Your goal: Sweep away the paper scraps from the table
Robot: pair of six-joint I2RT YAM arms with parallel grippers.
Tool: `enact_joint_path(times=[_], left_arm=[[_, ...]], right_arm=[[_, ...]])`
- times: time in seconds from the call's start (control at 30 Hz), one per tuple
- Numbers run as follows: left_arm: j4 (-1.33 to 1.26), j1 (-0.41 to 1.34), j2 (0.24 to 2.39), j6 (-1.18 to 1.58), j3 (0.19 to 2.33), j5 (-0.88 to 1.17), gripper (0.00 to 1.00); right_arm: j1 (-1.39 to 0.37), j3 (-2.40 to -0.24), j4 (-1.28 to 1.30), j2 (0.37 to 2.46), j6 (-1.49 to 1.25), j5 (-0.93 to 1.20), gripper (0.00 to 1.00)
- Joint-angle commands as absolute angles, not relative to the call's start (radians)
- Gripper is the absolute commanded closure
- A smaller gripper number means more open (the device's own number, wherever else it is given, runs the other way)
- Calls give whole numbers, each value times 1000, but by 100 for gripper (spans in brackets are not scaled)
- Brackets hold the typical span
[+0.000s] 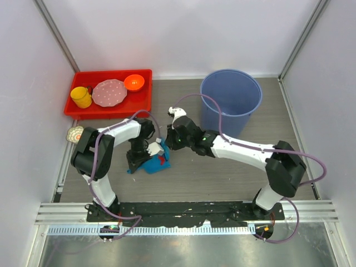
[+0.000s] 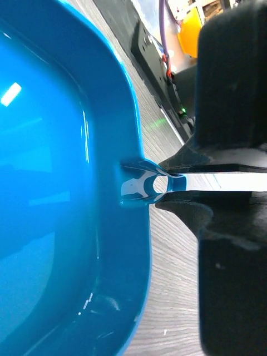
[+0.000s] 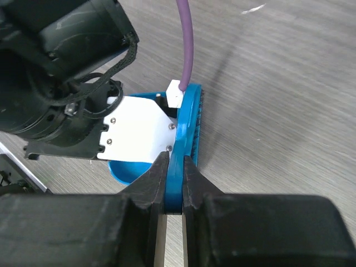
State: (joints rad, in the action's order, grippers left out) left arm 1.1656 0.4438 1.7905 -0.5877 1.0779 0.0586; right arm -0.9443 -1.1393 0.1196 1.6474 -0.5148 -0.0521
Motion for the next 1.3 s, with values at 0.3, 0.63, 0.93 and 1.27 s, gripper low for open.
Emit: enact_joint_path(times=[0.3,0.63,0.93,1.27], left_arm=[[1097,400,1737,-554,1193,371,100],[1085,396,1641,-377,1391,275,100],[1072,402,1715,-245,1751,63,100],[1102,500,1911,-268,2261,-221,100]], right_arm=[[-966,-1180,344,1218,-239,-561,99],[-966,-1026,365,968,-52,-113,99],[-966,-830,336,894,-12,262,99],[-966,-689,230,974,-115,274,99]])
